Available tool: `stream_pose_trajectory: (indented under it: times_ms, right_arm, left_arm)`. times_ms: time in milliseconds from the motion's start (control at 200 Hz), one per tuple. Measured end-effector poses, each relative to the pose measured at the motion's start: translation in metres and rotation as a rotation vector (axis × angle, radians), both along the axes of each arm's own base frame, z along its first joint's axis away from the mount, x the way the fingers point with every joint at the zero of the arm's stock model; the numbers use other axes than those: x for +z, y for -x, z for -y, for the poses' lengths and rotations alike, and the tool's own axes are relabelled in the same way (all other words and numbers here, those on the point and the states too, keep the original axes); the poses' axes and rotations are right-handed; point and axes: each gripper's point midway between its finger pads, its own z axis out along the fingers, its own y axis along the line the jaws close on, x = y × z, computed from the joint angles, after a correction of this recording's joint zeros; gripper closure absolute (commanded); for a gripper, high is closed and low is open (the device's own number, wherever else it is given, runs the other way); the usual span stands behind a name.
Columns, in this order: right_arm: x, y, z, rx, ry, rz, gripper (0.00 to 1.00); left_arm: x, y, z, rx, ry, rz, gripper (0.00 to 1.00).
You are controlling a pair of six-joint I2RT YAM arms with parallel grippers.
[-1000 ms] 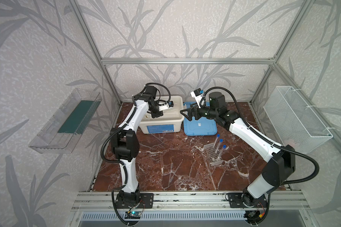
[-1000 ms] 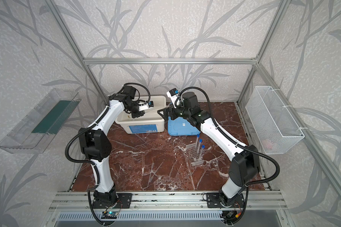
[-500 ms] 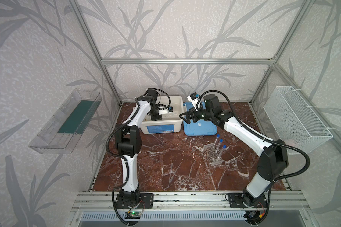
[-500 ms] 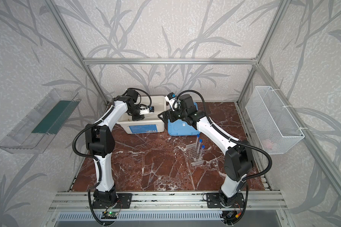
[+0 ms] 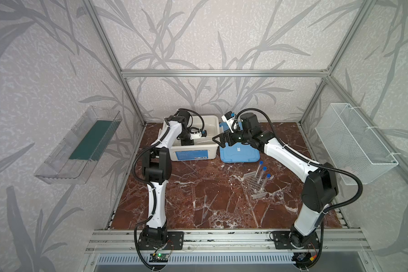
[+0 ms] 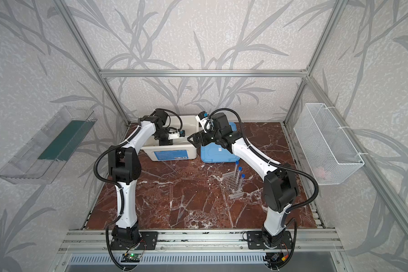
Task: Organize the chemistry lab equipment
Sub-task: 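Lower the glass rod into the white bin and open the left gripper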
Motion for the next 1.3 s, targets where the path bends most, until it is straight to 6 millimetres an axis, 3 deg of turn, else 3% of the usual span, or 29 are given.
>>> stream_pose_trajectory:
  times_ms: [390, 750, 970, 1040, 1299]
  right_arm:
    - [-0.011, -0.003, -0.004, 0.002, -0.003, -0.038, 0.01]
    - [-0.017, -0.004, -0.005, -0.004, -0.003, -0.057, 0.01]
    - [-0.017, -0.004, -0.005, -0.004, -0.003, -0.057, 0.01]
    - [-0.017, -0.004, -0.005, -0.004, -0.002, -0.057, 0.01]
    - [-0.025, -0.006, -0.006, -0.004, 0.006, -0.069, 0.01]
  left_arm:
    - [-0.023, -0.001, -0.006, 0.025, -0.096, -0.040, 1.00]
    - [-0.022, -0.001, -0.001, 0.025, -0.161, -0.032, 0.98]
    - [-0.048, 0.001, -0.004, 0.033, -0.209, -0.076, 0.98]
    - [-0.055, 0.001, -0.004, 0.034, -0.222, -0.082, 0.92]
    - [-0.054, -0.003, -0.002, 0.040, -0.239, -0.057, 0.91]
